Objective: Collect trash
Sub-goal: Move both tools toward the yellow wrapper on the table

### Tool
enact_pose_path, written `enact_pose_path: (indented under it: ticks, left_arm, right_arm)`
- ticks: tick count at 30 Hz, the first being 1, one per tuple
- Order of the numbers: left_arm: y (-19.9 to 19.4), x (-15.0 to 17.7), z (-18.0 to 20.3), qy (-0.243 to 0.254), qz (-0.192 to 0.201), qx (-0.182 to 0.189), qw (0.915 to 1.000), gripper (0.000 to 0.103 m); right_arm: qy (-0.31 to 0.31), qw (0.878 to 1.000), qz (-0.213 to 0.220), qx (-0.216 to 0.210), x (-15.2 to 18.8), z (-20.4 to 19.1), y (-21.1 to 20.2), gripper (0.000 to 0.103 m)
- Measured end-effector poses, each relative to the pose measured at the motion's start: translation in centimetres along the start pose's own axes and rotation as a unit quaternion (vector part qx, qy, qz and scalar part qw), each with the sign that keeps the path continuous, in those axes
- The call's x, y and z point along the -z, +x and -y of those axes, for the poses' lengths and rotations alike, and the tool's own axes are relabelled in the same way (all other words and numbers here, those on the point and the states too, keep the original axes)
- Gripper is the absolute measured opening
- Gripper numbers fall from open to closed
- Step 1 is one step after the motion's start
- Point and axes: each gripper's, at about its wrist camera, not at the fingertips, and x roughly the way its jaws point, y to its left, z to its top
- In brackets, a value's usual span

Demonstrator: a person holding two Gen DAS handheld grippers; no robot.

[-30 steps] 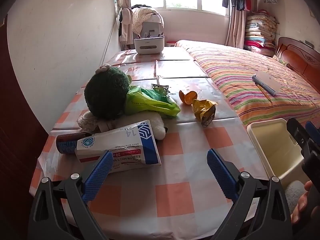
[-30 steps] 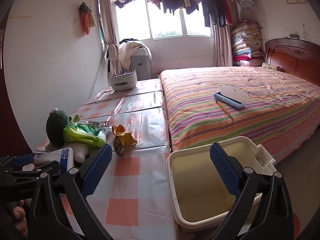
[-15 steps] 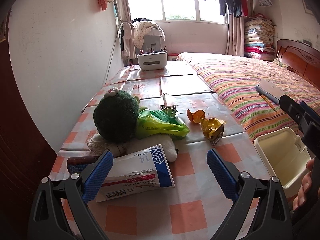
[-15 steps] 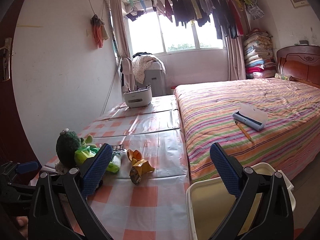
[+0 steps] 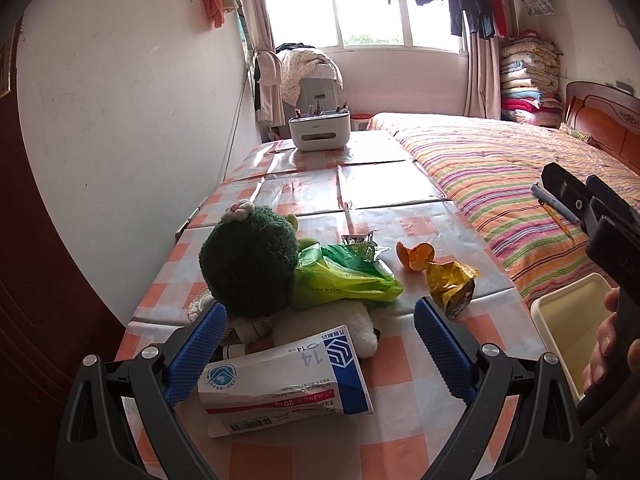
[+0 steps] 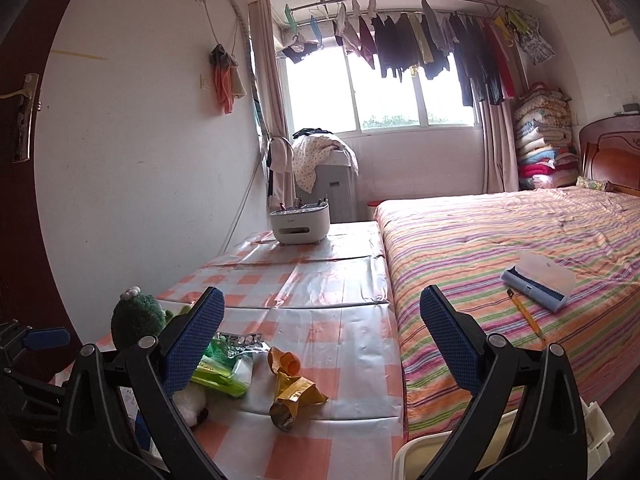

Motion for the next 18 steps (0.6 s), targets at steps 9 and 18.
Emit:
enact_pose_path:
  ticks: [9,18]
  left_arm:
    - [2.3,0.7,0.0,-0.008,-0.035,0.001,0.9994,0.092]
    - [3.0,1.0,-0.4,-0.021,-0.056,0.019,0.998,0.092]
  right_arm:
    - [0.002,0.999,-0.046,-0.014,1.6,-0.1,2.2,0.097]
    - [0.012,0.997,-0.082,-0.007,2.5,0.2,2.2,0.097]
